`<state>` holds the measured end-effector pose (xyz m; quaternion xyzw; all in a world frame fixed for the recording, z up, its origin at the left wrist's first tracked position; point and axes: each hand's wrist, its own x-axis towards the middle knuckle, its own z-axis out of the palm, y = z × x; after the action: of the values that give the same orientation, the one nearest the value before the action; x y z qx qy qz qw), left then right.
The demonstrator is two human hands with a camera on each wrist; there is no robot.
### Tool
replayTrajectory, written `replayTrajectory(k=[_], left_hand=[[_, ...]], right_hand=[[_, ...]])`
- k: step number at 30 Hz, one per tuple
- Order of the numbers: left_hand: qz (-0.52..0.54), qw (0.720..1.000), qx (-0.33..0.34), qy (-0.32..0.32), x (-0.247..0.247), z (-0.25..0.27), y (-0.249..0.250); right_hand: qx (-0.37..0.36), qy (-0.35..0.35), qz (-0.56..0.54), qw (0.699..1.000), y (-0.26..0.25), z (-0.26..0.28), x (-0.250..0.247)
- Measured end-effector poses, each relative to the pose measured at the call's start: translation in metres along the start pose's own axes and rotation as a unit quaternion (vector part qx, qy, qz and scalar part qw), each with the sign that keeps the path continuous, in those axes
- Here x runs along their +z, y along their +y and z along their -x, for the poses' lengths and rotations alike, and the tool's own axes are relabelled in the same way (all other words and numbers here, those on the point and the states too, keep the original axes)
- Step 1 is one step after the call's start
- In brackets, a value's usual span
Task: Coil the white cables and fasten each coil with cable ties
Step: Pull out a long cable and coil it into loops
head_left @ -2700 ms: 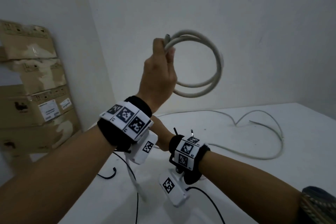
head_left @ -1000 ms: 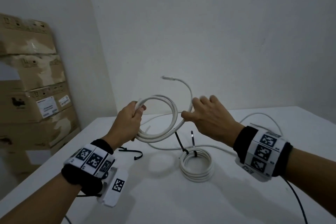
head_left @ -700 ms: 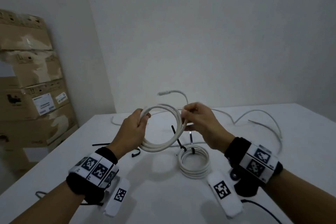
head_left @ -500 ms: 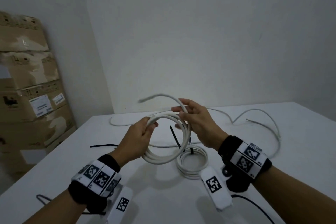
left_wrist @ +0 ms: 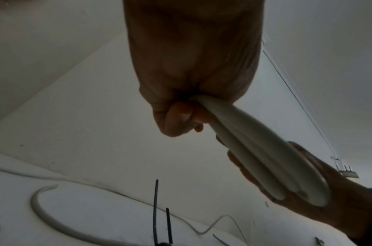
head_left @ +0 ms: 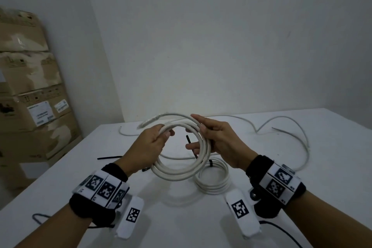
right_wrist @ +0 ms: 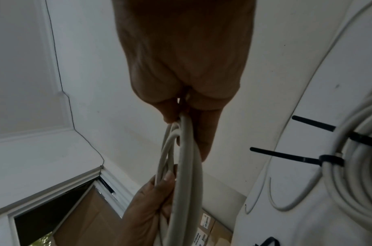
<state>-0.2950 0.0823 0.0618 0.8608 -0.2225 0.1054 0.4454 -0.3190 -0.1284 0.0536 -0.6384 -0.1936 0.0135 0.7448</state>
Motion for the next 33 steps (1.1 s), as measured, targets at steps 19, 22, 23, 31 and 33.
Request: replayTrajectory(k=[19, 22, 23, 31, 33], left_hand=[[0.001, 0.998, -0.021, -0.058, 0.003, -0.004, -0.008], [-0.051, 0.995, 0.031, -0.085, 0.006, -0.004, 0.0], [-0.071, 0.992, 0.05, -0.091, 0.008, -0.004, 0.002], [-0.109, 0.989, 0.036, -0.096, 0.009, -0.006, 0.006], [-0.124, 0.986, 0.029, -0.108, 0.01, -0.006, 0.005]], right_hand=[[-0.005, 0.031, -0.116, 0.993, 0.023, 0.006, 0.01], [-0.051, 0.075, -0.07, 0.993, 0.029, 0.006, 0.024], [-0.058, 0.09, -0.043, 0.993, 0.031, 0.005, 0.027], [-0.064, 0.084, 0.113, 0.988, 0.029, 0.002, 0.024], [-0.069, 0.071, 0.166, 0.981, 0.029, 0.003, 0.022]])
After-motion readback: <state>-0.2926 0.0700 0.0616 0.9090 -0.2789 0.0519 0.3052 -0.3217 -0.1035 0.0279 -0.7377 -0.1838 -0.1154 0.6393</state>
